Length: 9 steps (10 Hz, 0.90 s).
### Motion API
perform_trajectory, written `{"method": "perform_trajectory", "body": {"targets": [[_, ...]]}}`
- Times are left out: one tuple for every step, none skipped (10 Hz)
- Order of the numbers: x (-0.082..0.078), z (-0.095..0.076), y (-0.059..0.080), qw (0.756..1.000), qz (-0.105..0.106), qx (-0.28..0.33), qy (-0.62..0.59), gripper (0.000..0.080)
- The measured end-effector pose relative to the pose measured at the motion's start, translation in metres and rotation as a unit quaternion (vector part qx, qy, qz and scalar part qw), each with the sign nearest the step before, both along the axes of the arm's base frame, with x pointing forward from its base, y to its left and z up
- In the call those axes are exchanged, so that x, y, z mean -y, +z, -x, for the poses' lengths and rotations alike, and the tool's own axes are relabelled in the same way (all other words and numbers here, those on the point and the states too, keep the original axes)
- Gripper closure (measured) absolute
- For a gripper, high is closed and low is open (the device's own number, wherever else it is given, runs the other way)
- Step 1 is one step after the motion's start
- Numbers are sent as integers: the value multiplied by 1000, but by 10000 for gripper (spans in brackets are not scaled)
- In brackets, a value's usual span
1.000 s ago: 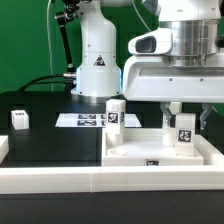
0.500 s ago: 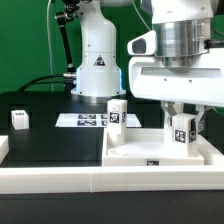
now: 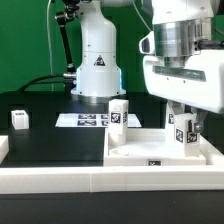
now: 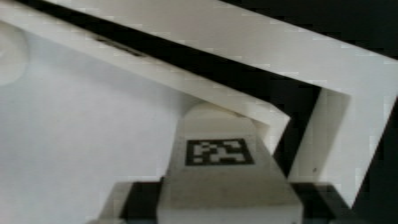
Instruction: Assemble square table
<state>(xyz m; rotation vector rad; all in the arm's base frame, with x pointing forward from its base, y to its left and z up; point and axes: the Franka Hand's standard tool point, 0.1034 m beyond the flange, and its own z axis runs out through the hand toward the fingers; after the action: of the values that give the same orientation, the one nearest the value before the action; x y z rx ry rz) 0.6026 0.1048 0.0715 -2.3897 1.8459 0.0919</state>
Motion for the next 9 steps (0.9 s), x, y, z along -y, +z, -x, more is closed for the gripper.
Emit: {"method": "perform_trajectory", "body": {"targets": [[-1, 0, 0, 999, -1, -5, -40, 509], [-2, 0, 0, 997, -2, -9, -76, 509], [-6, 0, 0, 994, -3, -12, -111, 509], [-9, 0, 0, 987, -6, -16, -159, 509], [-11, 0, 0, 980, -10, -19, -199, 509], [-12, 0, 0, 971, -13, -24, -238, 509], [-13, 0, 0, 959, -15, -29, -281, 509], [-14, 0, 0, 947, -15, -34, -318, 509], [-14, 0, 0, 941, -17, -37, -336, 509]]}}
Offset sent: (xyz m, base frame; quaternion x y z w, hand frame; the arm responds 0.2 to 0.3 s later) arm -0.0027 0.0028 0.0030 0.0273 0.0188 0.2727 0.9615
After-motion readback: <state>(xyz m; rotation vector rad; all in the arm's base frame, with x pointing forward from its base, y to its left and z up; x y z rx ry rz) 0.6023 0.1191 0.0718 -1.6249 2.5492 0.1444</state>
